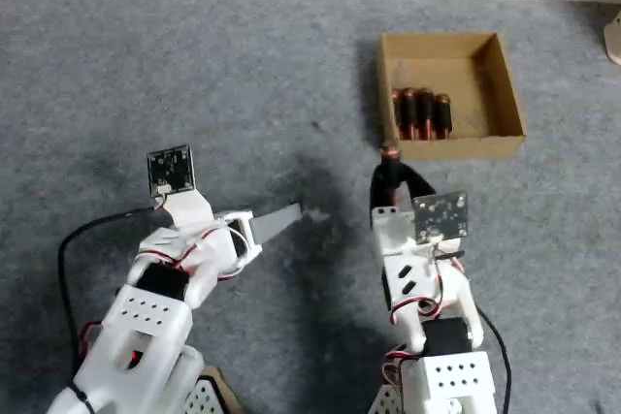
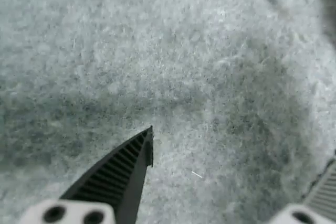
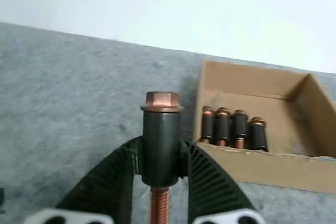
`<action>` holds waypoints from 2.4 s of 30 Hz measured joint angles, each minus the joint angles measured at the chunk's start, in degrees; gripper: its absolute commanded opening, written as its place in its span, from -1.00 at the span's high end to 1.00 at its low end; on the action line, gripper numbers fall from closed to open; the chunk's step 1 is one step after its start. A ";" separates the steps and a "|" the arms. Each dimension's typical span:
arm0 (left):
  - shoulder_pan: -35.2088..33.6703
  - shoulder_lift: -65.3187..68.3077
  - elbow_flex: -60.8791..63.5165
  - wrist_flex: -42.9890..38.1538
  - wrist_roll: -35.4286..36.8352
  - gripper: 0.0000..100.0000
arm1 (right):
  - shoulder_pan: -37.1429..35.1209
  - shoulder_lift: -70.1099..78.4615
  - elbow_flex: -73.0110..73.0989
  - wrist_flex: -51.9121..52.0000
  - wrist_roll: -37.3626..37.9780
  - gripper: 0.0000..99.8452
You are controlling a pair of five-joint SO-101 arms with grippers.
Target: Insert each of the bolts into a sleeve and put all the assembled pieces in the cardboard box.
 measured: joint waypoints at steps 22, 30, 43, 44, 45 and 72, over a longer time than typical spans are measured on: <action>0.00 0.00 2.46 -5.19 0.00 0.09 | 9.49 20.40 -17.93 6.07 2.11 0.99; -0.88 0.00 3.08 -5.45 0.00 0.09 | 13.80 46.77 -39.91 6.07 2.11 0.99; -1.05 0.00 3.08 -5.45 0.00 0.09 | 16.62 84.84 -71.56 6.07 2.11 0.99; -0.97 0.00 3.16 -5.45 0.00 0.09 | 16.62 87.56 -73.67 6.07 2.11 0.99; -0.97 0.00 3.25 -5.45 0.00 0.09 | 16.62 90.02 -75.78 6.07 2.11 0.99; -1.05 0.00 3.25 -5.45 0.00 0.09 | 18.02 110.42 -98.02 34.37 1.93 0.98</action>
